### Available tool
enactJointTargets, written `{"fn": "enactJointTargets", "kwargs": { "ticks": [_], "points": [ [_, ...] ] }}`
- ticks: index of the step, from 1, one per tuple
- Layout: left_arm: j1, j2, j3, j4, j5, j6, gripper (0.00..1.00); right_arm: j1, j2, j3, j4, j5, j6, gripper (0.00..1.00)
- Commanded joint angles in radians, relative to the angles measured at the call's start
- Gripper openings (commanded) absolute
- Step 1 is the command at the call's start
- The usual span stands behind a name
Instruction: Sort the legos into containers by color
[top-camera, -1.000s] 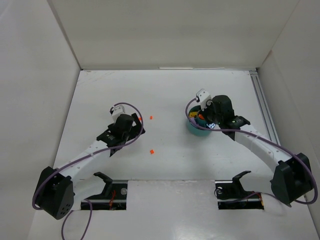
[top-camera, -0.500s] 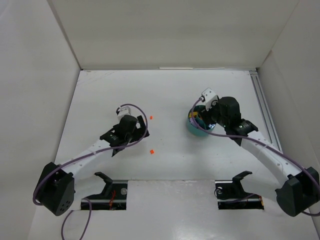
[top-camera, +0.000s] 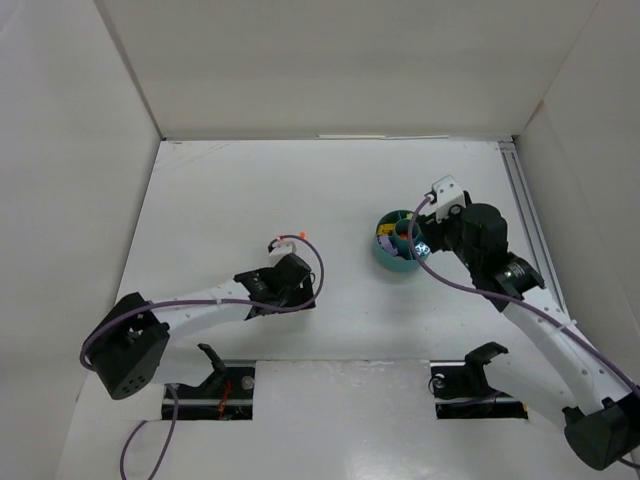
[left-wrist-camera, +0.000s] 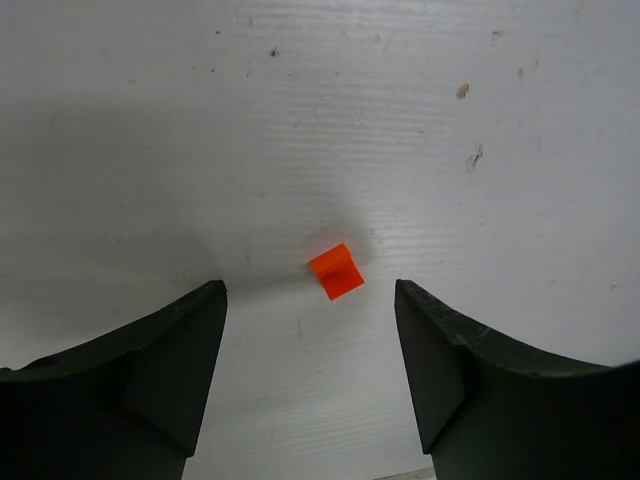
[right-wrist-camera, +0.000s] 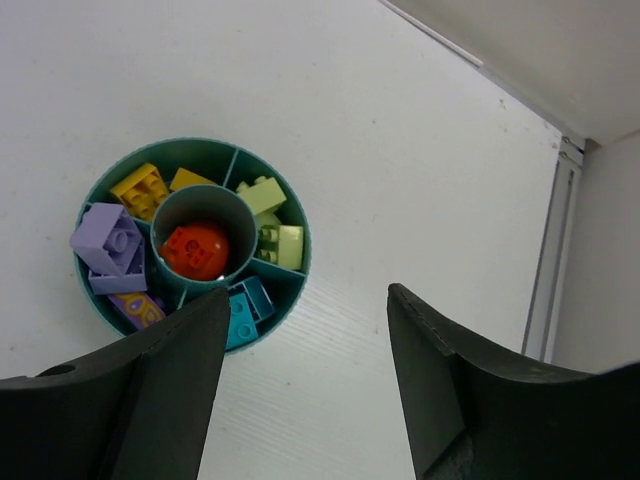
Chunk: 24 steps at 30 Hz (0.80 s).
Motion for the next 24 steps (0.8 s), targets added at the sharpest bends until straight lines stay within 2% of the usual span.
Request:
{"fn": "enactJointTargets", "kwargs": {
  "ticks": [1,7,10,15,19,24],
  "points": [
    [-0.010,0.044,0.037,-0.029,-0.032,-0.038,0.64,-0.007,-0.052,-0.012,-0.027,0.106,0.032,0.70],
    [-0.076,0.177,0.138,-0.107,-0.109,-0.048,0.60,-0.017,-0.090,-0.032,-0.057,0.135,0.032,0.70],
    [-0.114,0.235,0.184,-0.142,-0.131,-0.048,0.53,-0.026,-0.099,-0.032,-0.057,0.144,0.032,0.70],
    [-0.139,0.274,0.195,-0.222,-0.149,-0.069,0.41,-0.026,-0.099,-0.041,-0.066,0.153,0.032,0.70],
    [-0.157,0.292,0.195,-0.245,-0.160,-0.081,0.40,-0.026,-0.099,-0.041,-0.066,0.153,0.032,0.70],
    [-0.157,0.311,0.216,-0.245,-0.169,-0.081,0.31,-0.026,-0.099,-0.041,-0.057,0.153,0.041,0.70]
  ]
}}
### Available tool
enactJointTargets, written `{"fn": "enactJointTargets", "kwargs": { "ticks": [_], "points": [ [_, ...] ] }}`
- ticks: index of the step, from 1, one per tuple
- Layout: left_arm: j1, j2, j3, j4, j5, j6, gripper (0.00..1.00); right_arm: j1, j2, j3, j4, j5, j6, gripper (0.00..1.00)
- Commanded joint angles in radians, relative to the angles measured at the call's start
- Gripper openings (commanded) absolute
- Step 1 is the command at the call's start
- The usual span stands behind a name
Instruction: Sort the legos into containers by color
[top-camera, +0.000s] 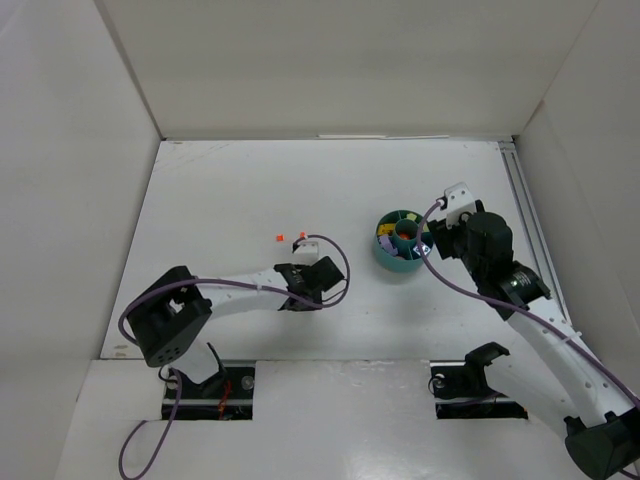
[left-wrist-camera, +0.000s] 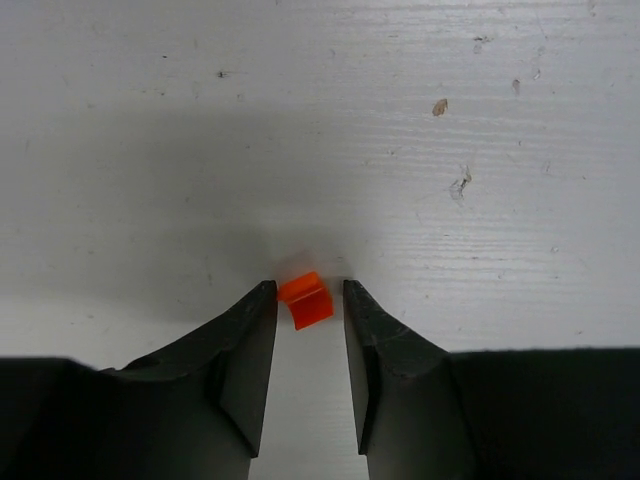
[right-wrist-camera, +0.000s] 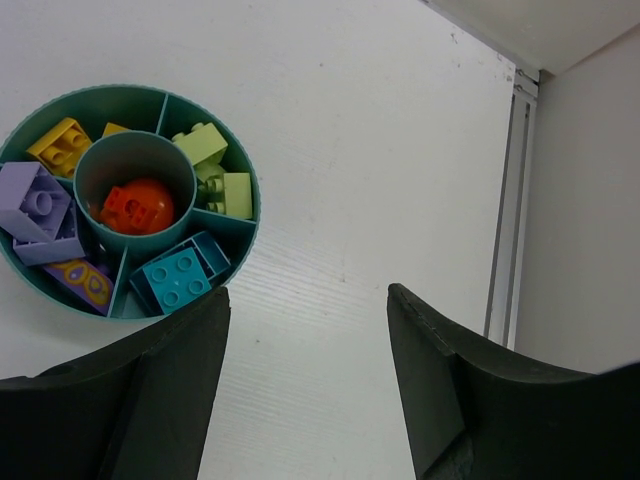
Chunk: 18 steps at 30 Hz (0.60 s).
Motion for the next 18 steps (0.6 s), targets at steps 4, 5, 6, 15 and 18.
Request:
{"fn": "enactJointTargets", "kwargs": {
  "ticks": [4,5,6,15,18],
  "points": [
    [-0.007,0.064,0.008,-0.105,0.017,-0.026,0.20,-0.006,-0.022,0.004,0.015,0.028,0.018,0.70],
    [-0.007,0.064,0.008,-0.105,0.017,-0.026,0.17,-0.006,-0.022,0.004,0.015,0.028,0.018,0.70],
    [-0.007,0.064,0.008,-0.114,0.017,-0.035,0.14,-0.006,-0.022,0.004,0.015,0.028,0.018,0.70],
    [-0.025,0.024,0.060,-0.132,-0.014,-0.025,0.11,-0.006,-0.022,0.004,0.015,0.028,0.018,0.70],
    [-0.025,0.003,0.083,-0.132,-0.037,-0.024,0.11,-0.006,-0.031,0.004,0.015,0.028,0.027,0.70]
  ]
}}
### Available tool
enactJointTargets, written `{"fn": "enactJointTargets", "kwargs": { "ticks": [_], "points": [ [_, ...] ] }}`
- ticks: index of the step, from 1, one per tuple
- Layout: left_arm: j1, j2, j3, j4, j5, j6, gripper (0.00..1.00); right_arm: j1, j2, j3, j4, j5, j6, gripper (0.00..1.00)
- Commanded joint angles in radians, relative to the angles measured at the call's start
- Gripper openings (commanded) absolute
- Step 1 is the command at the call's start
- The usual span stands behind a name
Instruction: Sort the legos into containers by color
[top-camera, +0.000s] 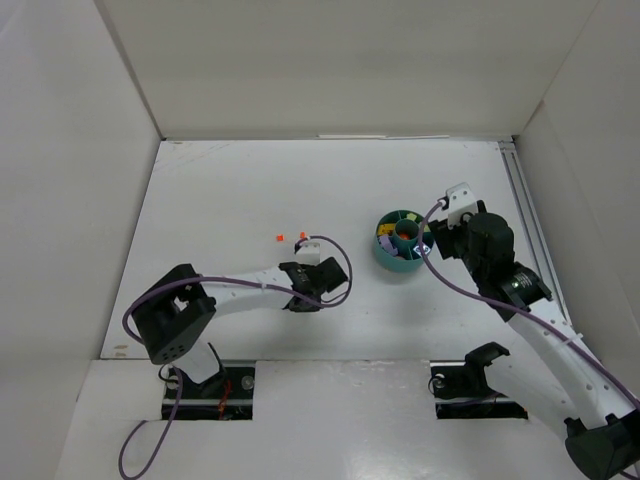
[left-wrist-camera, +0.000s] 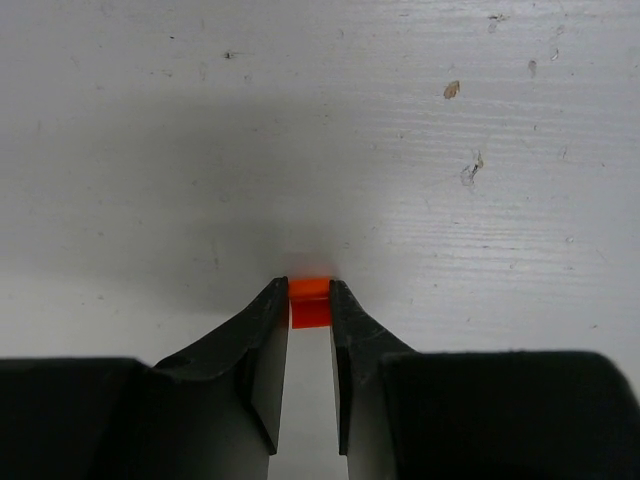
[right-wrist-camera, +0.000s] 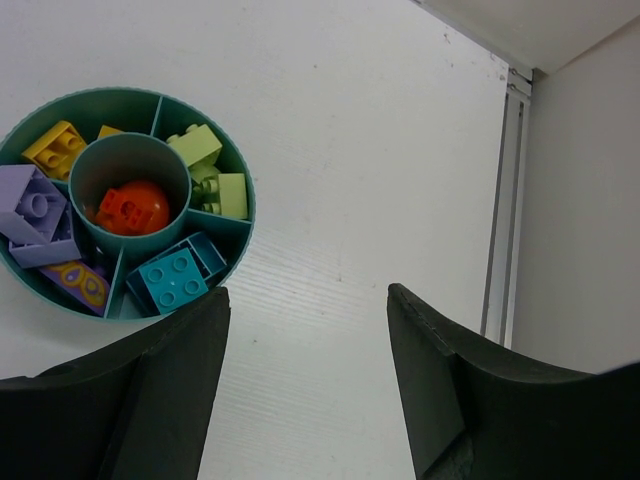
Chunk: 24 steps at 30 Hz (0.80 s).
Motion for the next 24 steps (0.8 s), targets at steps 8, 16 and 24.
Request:
{"fn": "enactJointTargets", "kwargs": {
  "ticks": [8,16,24],
  "points": [
    [-0.009,-0.046,0.200,-0.004,-0.101,0.120,0.11,-0.016,-0.064,-0.003,-0.015,0.132,0.070,0.72],
    [0.011,0.027,0.426,0.146,-0.079,0.339,0.11,-0.016,-0.184,-0.023,-0.066,0.294,0.163,0.82],
    [0.037,0.176,0.682,0.261,0.033,0.493,0.11,-0.016,-0.268,-0.051,-0.086,0.380,0.230,0.98]
  ]
}}
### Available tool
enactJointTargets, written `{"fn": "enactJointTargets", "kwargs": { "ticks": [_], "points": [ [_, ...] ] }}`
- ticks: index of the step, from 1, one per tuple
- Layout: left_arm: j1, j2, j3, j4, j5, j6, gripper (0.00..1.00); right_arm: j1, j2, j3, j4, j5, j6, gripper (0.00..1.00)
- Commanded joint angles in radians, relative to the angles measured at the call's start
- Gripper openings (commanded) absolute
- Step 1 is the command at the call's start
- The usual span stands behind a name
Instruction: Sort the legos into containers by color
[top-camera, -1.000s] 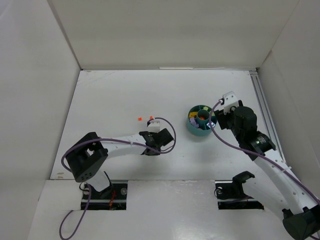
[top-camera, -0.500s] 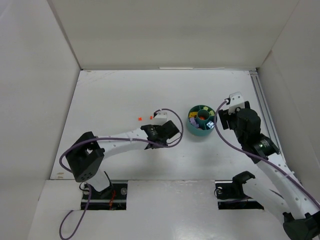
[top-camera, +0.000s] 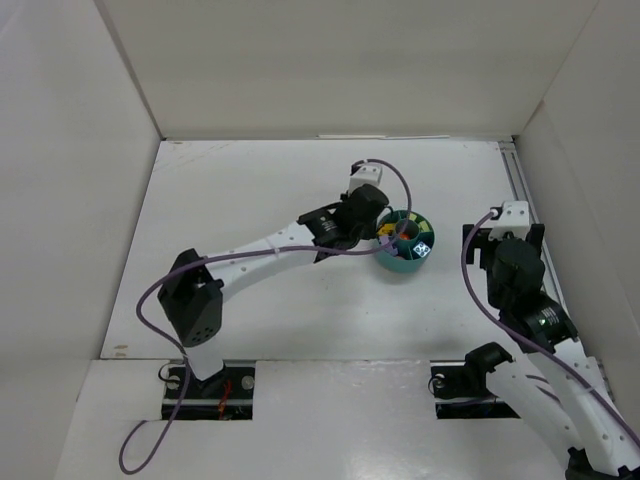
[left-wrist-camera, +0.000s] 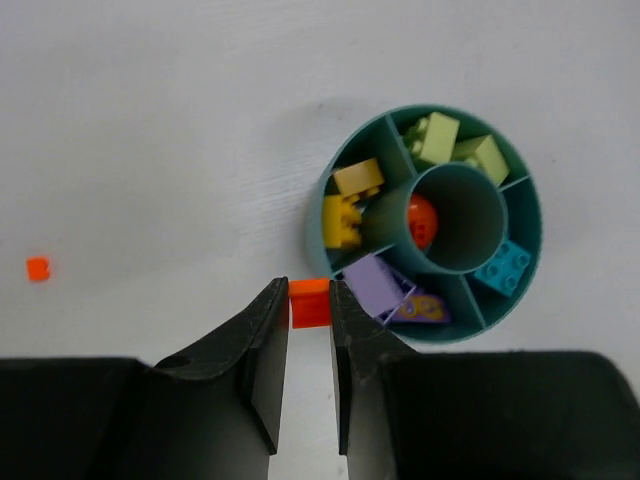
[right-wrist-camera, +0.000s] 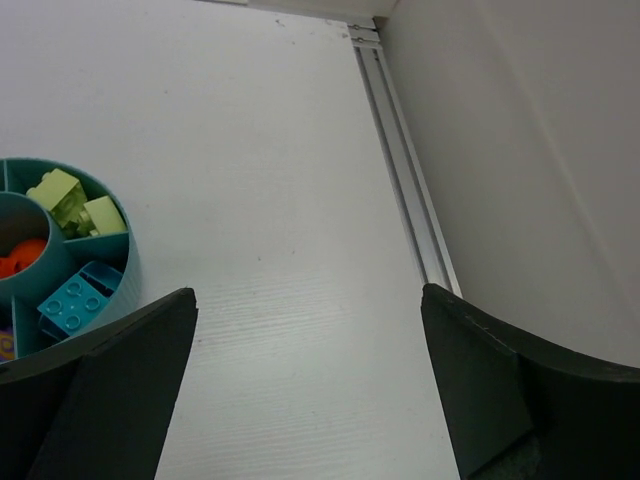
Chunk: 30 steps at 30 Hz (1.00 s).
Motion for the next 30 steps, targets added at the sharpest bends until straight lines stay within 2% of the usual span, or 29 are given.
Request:
{"fn": "enactJointTargets", "kwargs": {
  "ticks": [1,8,18,19,22,26,30],
  "points": [
    [-0.001,0.050,0.121,0.077,0.087,0.103,0.11,-0.004,-0.019,-0.010,0.000,0.074,0.046,1.00],
    [-0.001,0.177,0.264,0.109,0.243,0.161,0.11,-0.004,0.001,-0.010,-0.010,0.094,0.065,1.00],
    [-0.001,0.283,0.343,0.098,0.297,0.172,0.13,-0.004,0.010,-0.010,-0.029,0.124,0.083,1.00],
    [-0.001,0.283,0.343,0.098,0.306,0.172,0.22,-0.004,0.010,-0.010,-0.029,0.124,0.083,1.00],
    [-0.001,0.293,0.343,0.089,0.284,0.172,0.30,-0.004,0.010,-0.010,-0.029,0.124,0.083,1.00],
    [-0.001,0.265,0.323,0.101,0.273,0.172,0.46,-0.004,0.010,-0.010,-0.029,0.124,0.083,1.00],
    [-0.001,0.201,0.286,0.112,0.250,0.172,0.48,-0.004,0.010,-0.001,-0.039,0.114,0.083,1.00]
  ]
}}
